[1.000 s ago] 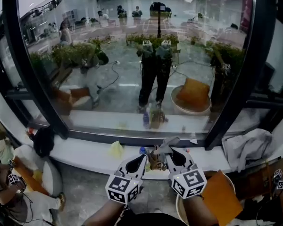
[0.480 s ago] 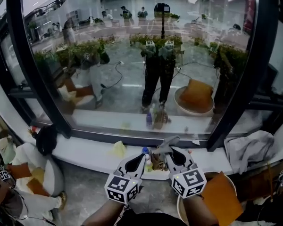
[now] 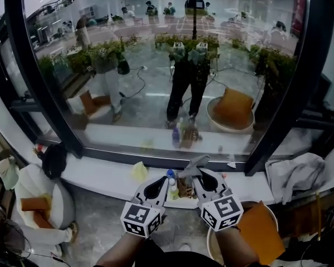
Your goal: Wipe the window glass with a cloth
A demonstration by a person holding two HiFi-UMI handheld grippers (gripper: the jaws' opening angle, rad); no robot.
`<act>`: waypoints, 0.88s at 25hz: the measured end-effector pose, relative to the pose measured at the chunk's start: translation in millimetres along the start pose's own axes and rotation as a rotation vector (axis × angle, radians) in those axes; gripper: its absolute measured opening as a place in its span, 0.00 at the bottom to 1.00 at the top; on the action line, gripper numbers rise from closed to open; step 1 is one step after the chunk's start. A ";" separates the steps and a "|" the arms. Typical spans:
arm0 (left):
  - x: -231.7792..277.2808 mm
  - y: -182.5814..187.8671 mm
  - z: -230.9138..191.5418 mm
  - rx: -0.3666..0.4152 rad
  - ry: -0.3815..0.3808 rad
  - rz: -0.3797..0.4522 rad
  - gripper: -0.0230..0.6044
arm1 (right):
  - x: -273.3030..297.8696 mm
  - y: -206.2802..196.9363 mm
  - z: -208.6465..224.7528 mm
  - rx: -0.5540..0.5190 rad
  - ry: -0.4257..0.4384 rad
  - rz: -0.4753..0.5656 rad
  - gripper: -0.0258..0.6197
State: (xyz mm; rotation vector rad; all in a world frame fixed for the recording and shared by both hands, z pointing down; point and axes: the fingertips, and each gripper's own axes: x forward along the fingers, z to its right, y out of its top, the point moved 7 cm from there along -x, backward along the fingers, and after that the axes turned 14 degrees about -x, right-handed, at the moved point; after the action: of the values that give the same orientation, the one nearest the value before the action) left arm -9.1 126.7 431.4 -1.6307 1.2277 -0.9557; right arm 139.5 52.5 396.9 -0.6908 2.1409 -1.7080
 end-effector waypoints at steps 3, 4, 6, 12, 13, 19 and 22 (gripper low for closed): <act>11.4 3.2 -14.0 -0.005 -0.009 -0.003 0.05 | 17.2 -0.4 2.8 -0.008 -0.005 -0.005 0.10; 15.4 5.4 -20.3 -0.005 -0.016 -0.005 0.05 | 25.1 -0.6 3.2 -0.008 -0.009 -0.007 0.10; 23.2 10.8 -34.6 0.002 -0.031 -0.011 0.05 | 42.8 -0.8 3.8 -0.008 -0.022 -0.011 0.10; 45.1 30.9 -93.0 0.011 -0.062 -0.029 0.05 | 103.7 2.8 4.2 -0.002 -0.069 -0.028 0.10; 48.5 35.8 -104.5 0.007 -0.066 -0.026 0.05 | 115.5 5.2 3.1 -0.007 -0.075 -0.029 0.10; 66.1 64.0 -161.1 0.014 -0.103 -0.019 0.05 | 181.6 20.1 -4.2 -0.035 -0.104 -0.034 0.10; 69.4 75.4 -186.6 0.023 -0.117 -0.017 0.05 | 210.8 27.8 -10.3 -0.046 -0.119 -0.026 0.10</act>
State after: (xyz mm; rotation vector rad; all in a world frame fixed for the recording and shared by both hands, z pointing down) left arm -189.6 13.7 429.1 -1.6578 1.1213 -0.8691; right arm -46.4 -50.3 383.4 -0.8158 2.1040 -1.5921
